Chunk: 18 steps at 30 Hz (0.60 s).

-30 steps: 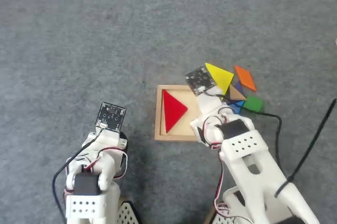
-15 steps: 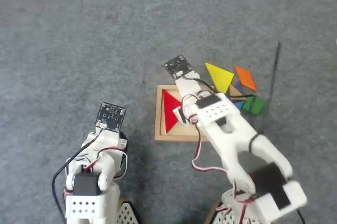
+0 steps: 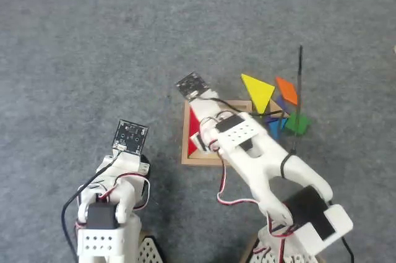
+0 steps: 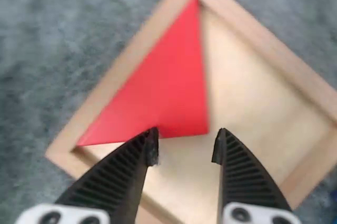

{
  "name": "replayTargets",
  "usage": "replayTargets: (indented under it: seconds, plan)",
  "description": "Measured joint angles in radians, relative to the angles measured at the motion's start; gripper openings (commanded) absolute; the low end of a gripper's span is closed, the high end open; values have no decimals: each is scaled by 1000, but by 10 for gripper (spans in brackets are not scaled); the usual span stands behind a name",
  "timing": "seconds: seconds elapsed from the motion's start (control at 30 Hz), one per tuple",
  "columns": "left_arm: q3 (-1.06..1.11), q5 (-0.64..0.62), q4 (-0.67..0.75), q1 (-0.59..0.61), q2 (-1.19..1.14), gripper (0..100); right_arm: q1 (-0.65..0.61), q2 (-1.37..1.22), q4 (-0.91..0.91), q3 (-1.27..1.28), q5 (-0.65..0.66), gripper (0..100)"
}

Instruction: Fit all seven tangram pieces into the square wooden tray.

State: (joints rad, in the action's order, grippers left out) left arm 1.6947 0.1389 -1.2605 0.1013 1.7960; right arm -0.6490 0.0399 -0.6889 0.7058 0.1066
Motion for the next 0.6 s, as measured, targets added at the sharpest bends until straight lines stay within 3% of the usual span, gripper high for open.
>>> replayTargets:
  seconds: [0.3,0.6]
  plan:
    - [0,0,0,0,0,86,5,80,-52,0,0,183]
    - [0,0,0,0,0,86,298,322,-262,-101,114,207]
